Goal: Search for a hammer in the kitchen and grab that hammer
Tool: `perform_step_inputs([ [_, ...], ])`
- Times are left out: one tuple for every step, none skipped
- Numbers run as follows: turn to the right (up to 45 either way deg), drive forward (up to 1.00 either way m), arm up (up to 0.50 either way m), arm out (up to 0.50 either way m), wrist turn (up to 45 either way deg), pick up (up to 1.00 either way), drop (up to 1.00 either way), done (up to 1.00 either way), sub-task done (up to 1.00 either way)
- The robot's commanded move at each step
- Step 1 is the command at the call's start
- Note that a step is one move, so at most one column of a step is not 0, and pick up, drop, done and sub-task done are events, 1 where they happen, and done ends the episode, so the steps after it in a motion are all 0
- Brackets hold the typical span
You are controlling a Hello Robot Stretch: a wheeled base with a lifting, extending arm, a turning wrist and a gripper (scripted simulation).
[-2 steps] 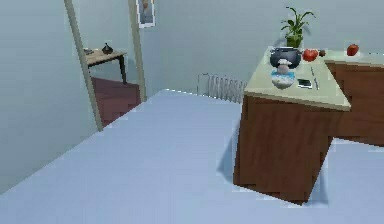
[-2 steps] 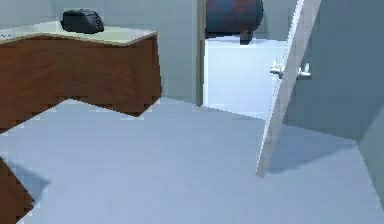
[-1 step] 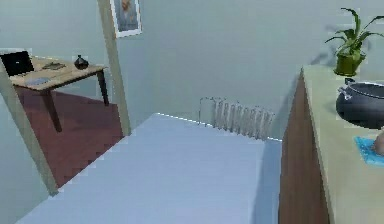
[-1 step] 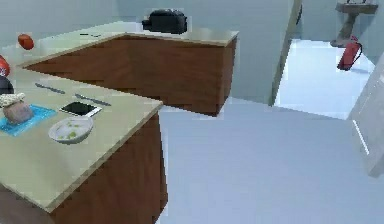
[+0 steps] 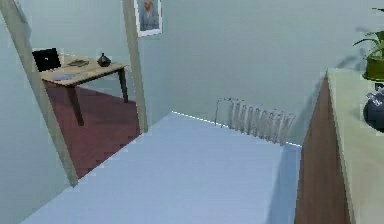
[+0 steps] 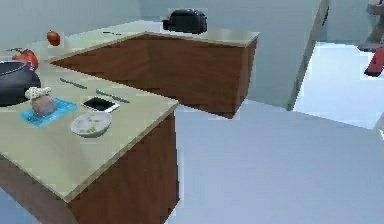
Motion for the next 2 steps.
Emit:
perform_step_inputs([
  [0.0,0.35,0.0,0.0,0.0,0.0,0.0,0.0,0.0],
  [15.0,0.0,0.0,0.0,0.0,0.0,0.0,0.0,0.0],
])
